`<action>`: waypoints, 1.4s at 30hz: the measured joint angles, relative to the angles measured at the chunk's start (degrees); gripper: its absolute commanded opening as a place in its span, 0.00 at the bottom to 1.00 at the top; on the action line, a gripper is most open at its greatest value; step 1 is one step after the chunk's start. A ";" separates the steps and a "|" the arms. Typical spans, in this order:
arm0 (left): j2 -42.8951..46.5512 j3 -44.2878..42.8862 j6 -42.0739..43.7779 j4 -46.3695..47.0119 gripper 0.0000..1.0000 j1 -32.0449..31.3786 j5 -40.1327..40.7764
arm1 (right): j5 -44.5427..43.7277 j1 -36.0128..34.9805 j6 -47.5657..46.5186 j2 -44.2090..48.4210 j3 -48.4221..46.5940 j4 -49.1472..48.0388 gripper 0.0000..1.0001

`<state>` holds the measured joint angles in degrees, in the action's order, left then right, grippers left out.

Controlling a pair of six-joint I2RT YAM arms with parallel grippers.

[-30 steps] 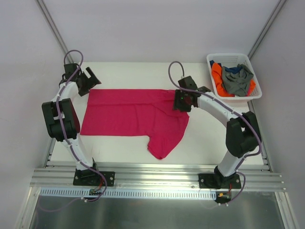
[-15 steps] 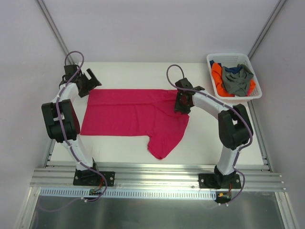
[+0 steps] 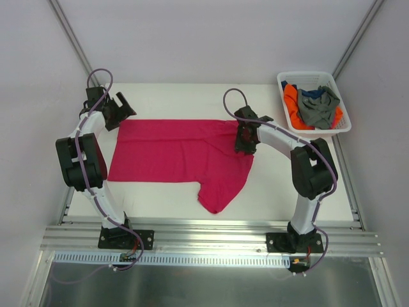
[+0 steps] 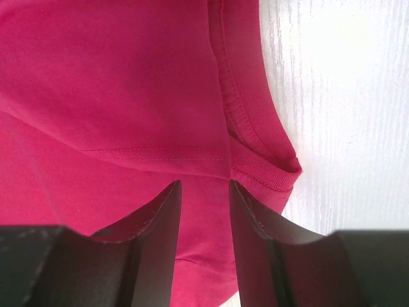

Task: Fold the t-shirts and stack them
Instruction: Fold the tshirt

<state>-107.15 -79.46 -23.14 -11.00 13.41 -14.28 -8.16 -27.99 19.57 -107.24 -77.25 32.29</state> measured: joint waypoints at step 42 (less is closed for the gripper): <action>1.07 0.48 1.64 0.02 0.94 0.02 -0.07 | -1.97 0.15 -0.07 9.55 0.81 5.09 0.01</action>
<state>-106.08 -78.98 -21.50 -10.98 13.43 -14.35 -10.13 -27.83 19.51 -97.69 -76.44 37.39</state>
